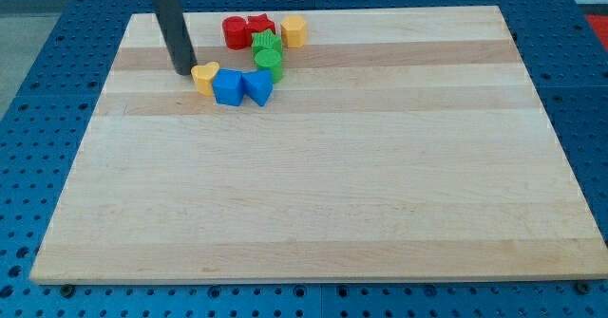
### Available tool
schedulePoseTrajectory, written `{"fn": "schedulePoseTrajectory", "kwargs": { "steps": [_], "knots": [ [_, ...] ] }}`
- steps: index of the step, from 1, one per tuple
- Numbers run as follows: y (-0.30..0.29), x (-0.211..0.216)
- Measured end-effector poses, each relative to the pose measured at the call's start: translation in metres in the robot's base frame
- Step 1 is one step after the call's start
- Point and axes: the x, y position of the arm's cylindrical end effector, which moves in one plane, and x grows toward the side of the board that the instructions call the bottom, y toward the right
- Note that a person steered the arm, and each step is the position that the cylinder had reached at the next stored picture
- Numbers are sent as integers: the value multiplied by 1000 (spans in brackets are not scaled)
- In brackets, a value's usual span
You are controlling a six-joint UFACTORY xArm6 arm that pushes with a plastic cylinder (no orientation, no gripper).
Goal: Tap the blue triangle upwards
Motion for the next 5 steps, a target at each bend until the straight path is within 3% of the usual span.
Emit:
{"fn": "schedulePoseTrajectory", "kwargs": {
  "steps": [2,3,5],
  "knots": [
    [-15,67],
    [8,95],
    [91,95]
  ]
}}
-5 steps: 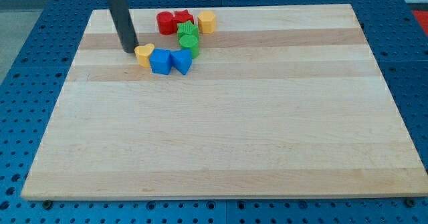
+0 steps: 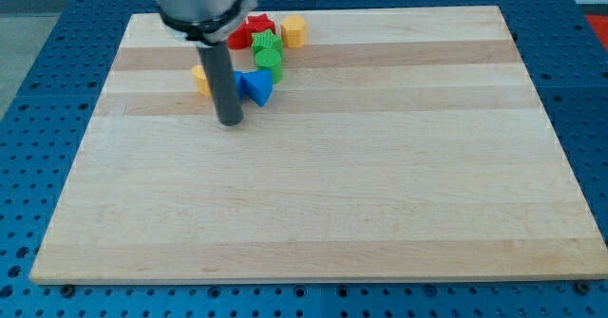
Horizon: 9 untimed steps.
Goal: Tap the blue triangle upwards
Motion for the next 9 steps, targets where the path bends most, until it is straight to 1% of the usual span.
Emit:
{"fn": "schedulePoseTrajectory", "kwargs": {
  "steps": [1,2,4,5,6,7,9],
  "knots": [
    [6,-3],
    [12,-16],
    [13,-10],
    [36,-3],
    [55,-8],
    [56,-10],
    [56,-34]
  ]
}}
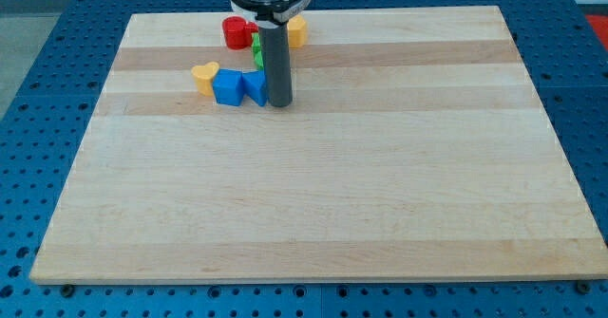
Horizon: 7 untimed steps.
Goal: Tap the blue triangle upwards
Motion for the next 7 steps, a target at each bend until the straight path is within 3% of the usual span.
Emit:
{"fn": "schedulePoseTrajectory", "kwargs": {
  "steps": [7],
  "knots": [
    [13,-29]
  ]
}}
